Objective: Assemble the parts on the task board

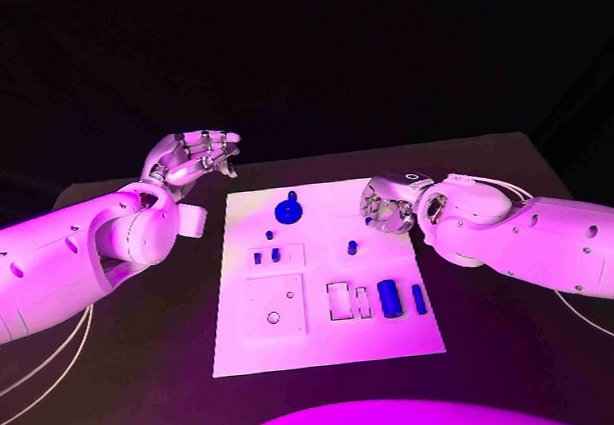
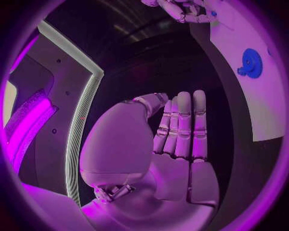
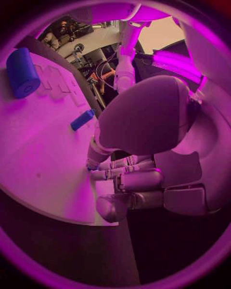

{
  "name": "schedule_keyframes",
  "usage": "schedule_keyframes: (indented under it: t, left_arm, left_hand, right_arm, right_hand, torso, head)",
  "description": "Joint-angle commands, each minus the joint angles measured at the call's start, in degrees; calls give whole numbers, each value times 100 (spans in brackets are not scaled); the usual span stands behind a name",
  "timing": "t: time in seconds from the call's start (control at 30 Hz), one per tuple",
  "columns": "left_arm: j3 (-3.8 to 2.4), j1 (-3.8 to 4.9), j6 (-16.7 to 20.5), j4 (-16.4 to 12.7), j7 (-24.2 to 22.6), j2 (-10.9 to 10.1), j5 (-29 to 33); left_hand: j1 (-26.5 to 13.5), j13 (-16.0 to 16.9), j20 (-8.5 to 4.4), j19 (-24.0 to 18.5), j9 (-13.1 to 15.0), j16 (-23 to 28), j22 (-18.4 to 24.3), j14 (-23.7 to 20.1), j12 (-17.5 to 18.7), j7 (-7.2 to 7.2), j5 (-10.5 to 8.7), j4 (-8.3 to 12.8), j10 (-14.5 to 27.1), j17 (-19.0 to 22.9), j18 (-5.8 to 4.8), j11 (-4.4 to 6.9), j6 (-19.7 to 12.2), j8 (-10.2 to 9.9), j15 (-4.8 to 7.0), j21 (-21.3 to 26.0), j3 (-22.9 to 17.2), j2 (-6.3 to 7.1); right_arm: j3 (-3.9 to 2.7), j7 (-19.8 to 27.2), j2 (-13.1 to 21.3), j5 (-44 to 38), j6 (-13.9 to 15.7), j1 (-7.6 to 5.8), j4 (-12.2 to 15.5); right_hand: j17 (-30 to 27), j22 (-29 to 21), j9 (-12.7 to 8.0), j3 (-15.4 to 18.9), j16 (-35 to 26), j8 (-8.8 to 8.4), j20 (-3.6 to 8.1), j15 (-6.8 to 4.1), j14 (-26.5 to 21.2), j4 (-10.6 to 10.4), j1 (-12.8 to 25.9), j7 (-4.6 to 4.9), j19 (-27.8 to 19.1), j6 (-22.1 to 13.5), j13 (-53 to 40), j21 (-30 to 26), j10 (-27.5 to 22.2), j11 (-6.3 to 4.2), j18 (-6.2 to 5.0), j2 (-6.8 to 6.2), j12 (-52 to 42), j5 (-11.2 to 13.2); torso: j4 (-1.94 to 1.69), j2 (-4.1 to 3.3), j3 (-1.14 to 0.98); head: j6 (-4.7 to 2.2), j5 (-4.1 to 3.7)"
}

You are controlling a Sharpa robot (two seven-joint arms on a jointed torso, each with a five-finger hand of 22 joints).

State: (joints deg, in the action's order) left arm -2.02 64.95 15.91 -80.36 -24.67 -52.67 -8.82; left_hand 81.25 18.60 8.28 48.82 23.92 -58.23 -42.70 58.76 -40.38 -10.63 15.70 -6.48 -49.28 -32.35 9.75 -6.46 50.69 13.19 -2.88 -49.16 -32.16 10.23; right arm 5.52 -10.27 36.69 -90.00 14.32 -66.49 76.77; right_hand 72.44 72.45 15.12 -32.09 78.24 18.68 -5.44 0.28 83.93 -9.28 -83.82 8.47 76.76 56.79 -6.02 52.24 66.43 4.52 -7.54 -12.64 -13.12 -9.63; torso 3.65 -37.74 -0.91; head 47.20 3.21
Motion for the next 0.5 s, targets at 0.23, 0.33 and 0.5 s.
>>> schedule_keyframes:
  t: [0.23, 0.33, 0.5]
  left_arm:
    - [-6, 6, 46, -10, -45, 8, -30]
    - [-6, 6, 50, -12, -33, 7, -49]
    - [-6, 6, 55, -17, -7, 5, -85]
  left_hand:
    - [29, -12, 10, 27, -7, 38, 4, 24, -21, 19, 18, 42, -44, 10, 82, 11, 4, 4, 35, 10, 18, -32]
    - [29, -12, 10, 27, -7, 38, 4, 24, -21, 19, 18, 42, -44, 10, 82, 11, 4, 4, 35, 10, 18, -32]
    - [34, -15, 8, 29, -8, 40, 3, 25, -21, 18, 17, 47, -45, 11, 82, 11, 5, 4, 36, 9, 19, -31]
  right_arm:
    - [59, -131, -13, -257, -658, 99, 69]
    - [69, -201, -23, -368, -774, 109, 89]
    - [85, -317, -28, -524, -927, 116, 131]
  right_hand:
    - [27, 311, 121, -257, 56, 151, 48, -114, 256, 315, 64, -71, 182, 201, -57, 517, 239, -87, 155, 169, -21, 14]
    - [-66, 359, 132, -281, -3, 150, 51, -115, 236, 354, 102, -69, 208, 200, -55, 599, 244, -86, 169, 156, 4, 17]
    - [-96, 398, 145, -337, -17, 132, 51, -110, 231, 410, 183, -62, 212, 182, -43, 636, 239, -76, 175, 150, 67, 17]
  torso:
    - [3, -6, -1]
    - [6, -5, -2]
    - [2, -3, 2]
  head:
    - [46, -8]
    - [56, -18]
    - [62, -28]
